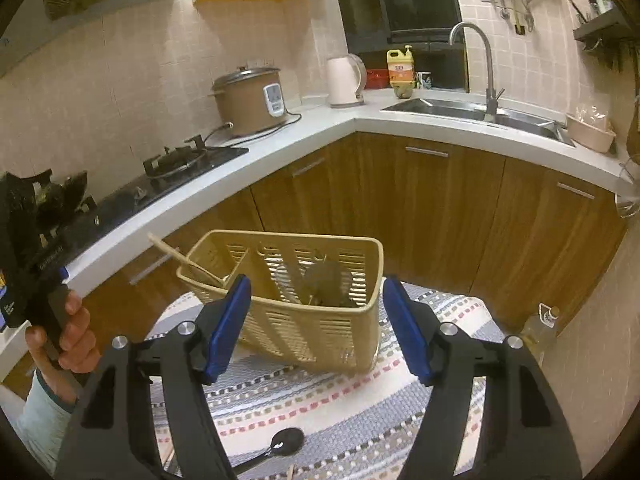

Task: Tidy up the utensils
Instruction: 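Open both tools to drop the chopstick and spoon into the basket, then move both open tools back down toward the remaining chopsticks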

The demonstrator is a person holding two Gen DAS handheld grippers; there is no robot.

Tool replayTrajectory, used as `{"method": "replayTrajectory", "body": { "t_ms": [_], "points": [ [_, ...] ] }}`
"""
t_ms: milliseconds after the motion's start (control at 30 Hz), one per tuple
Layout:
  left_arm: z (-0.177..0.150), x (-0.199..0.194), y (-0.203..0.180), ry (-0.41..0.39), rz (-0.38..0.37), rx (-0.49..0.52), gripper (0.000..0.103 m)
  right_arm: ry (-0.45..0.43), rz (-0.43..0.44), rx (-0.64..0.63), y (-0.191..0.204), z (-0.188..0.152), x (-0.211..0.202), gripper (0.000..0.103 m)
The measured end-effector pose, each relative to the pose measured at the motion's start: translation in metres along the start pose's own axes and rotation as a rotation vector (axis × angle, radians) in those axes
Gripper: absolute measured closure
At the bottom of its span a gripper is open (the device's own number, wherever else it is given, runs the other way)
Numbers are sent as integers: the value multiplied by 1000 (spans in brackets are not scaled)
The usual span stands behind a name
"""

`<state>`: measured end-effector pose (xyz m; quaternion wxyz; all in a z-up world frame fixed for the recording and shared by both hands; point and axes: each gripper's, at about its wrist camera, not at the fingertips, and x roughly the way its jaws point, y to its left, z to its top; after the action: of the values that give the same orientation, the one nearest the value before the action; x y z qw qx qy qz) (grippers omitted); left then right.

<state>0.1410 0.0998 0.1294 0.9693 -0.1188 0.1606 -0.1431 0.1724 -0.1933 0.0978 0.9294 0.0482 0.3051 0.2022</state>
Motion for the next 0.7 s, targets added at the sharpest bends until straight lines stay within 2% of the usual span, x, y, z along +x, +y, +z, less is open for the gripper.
{"method": "replayTrajectory", "body": {
  "t_ms": [67,200,300,400,500,567,667,700],
  "points": [
    [-1,-11,-3,20,15,9,59,5,0,5,3,-2,-14,38],
    [-3,-35,-14,120,12,27,59,26,-3,-15,15,-5,-50,38],
    [-5,-50,-22,214,25,41,59,60,3,-23,24,-9,-72,38],
    [-14,-63,-26,331,31,34,59,134,-5,-30,34,-20,-85,39],
    [-35,-71,-24,445,-1,2,59,213,-16,-45,45,-37,-86,39],
    [-51,-73,-21,491,-15,-12,59,274,-14,-56,51,-52,-81,39],
    [-86,-71,-13,581,-2,-14,59,352,-31,-67,58,-78,-69,39],
    [-103,-68,-9,634,-7,-27,59,381,-31,-72,60,-87,-63,42]
  ]
}}
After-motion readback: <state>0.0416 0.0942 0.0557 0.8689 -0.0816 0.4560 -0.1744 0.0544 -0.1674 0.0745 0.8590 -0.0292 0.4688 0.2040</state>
